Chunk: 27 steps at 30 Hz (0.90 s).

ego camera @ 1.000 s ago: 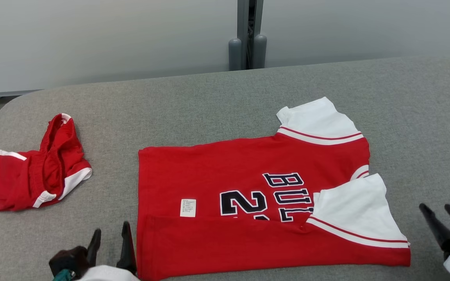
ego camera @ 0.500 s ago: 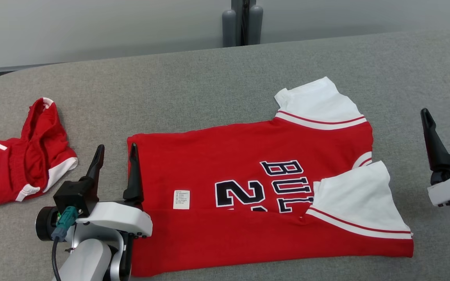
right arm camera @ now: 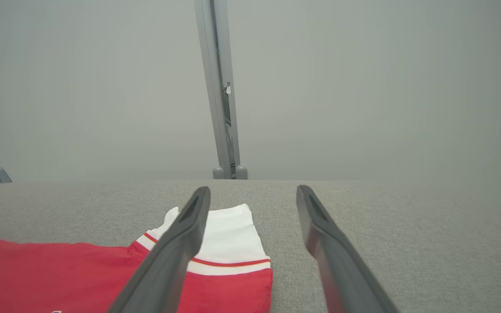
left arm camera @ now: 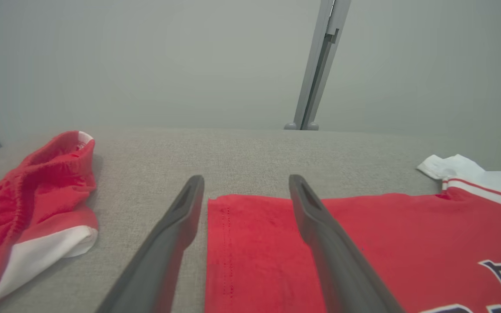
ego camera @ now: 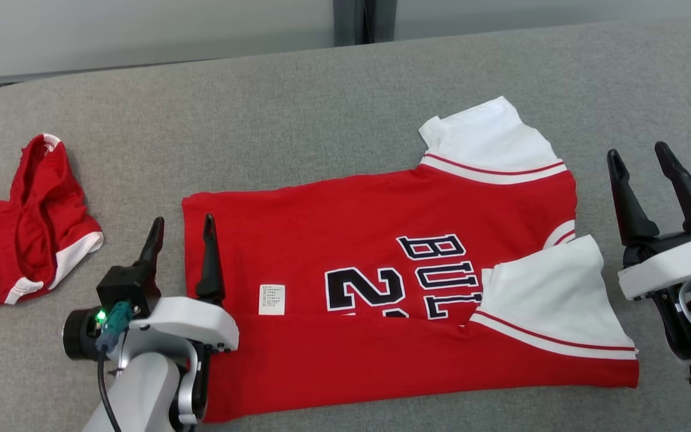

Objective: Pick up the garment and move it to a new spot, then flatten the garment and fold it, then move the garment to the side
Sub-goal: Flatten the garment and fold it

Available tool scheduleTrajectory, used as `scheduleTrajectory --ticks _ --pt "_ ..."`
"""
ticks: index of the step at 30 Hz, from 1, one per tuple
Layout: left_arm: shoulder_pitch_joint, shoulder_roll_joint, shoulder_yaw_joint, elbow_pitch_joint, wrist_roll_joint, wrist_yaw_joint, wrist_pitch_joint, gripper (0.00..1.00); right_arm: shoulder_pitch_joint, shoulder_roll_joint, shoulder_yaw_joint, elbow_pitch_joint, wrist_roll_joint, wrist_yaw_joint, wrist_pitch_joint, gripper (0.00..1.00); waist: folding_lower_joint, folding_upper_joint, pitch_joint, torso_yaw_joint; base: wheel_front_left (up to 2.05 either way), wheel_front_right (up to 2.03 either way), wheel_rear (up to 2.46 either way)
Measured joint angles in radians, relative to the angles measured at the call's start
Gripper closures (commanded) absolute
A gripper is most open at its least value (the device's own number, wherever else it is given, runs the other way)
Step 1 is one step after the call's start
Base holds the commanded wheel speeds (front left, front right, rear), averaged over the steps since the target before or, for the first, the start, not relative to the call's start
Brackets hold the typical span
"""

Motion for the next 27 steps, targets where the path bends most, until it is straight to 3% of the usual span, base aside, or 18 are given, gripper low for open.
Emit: scheduleTrajectory --ticks 6,17,27 --pt "-0.081 0.022 -0.025 0.072 0.027 -0.008 0.050 0.00 -0.058 -0.017 0.037 0.026 0.030 0.000 0.000 0.00 0.0000 0.0000 0.041 0.007 0.00 0.00 0.00" --pt "-0.299 0.059 -0.028 0.213 -0.006 -0.042 0.315 0.00 -0.170 -0.026 0.116 0.066 0.069 0.000 -0.001 0.00 0.0000 0.0000 0.141 0.006 0.00 0.00 0.00" --pt "-0.327 0.068 -0.044 0.239 -0.024 -0.077 0.377 0.00 -0.171 -0.031 0.119 0.077 0.088 0.000 -0.001 0.00 0.0001 0.0000 0.155 -0.006 0.00 0.00 0.00"
